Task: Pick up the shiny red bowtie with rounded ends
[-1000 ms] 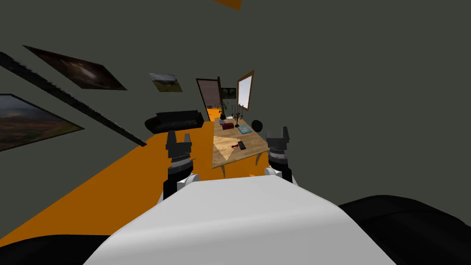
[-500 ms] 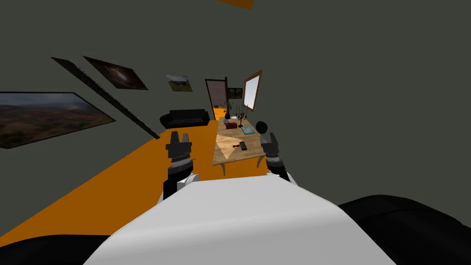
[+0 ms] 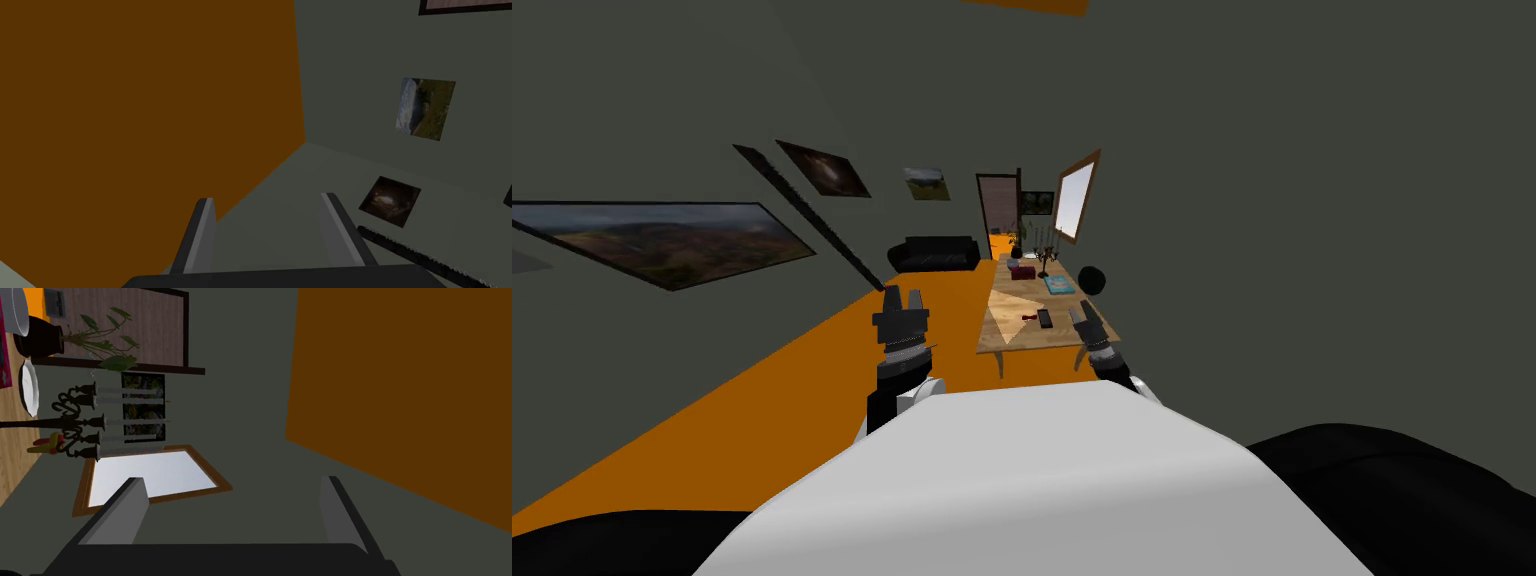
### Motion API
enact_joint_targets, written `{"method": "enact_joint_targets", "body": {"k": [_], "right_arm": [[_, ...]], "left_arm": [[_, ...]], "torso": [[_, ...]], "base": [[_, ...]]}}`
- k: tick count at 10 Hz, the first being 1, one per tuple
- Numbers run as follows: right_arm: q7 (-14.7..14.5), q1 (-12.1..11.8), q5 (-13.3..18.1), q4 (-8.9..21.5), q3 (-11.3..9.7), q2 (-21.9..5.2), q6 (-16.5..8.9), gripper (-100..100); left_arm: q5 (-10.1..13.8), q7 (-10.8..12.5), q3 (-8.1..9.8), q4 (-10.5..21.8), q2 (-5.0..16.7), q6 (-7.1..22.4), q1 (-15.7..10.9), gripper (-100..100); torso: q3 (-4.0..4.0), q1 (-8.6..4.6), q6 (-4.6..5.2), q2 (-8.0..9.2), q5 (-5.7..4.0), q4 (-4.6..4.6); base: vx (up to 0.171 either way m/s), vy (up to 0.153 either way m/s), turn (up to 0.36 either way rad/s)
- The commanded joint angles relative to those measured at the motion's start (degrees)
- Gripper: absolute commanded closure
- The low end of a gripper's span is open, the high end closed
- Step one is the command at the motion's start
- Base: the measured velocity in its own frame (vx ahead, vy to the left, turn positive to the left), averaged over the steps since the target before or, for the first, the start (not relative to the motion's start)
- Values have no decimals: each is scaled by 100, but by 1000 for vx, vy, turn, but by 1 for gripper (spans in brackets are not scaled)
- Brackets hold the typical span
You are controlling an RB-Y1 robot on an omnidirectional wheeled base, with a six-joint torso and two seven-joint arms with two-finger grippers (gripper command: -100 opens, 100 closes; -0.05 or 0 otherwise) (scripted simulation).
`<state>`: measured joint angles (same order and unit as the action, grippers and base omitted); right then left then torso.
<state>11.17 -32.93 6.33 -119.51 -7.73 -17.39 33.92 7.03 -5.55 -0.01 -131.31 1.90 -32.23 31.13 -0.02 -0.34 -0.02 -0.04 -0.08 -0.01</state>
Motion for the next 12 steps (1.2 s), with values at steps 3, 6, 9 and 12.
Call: {"method": "enact_joint_targets", "body": {"k": [3,6,9,12], "right_arm": [[119,-197,525,500,-176,-624,-26,-100],[221,-331,934,870,-331,-1044,-86,-100],[275,-394,1250,1105,-407,-1414,-115,-100],[390,-508,1769,1512,-548,-1909,-172,-100]], "left_arm": [[0,0,1,0,0,0,1,0],[0,0,0,0,0,0,0,0],[0,0,0,0,0,0,0,0],[0,0,0,0,0,0,1,0]], "torso": [[1,-6,4,2,-2,1],[-2,12,0,-3,2,-1],[-1,9,0,-2,1,0],[-2,16,3,-4,3,-1]], "base": [[-18,-91,273],[-15,-53,337],[-19,-50,233],[-19,-24,335]]}}
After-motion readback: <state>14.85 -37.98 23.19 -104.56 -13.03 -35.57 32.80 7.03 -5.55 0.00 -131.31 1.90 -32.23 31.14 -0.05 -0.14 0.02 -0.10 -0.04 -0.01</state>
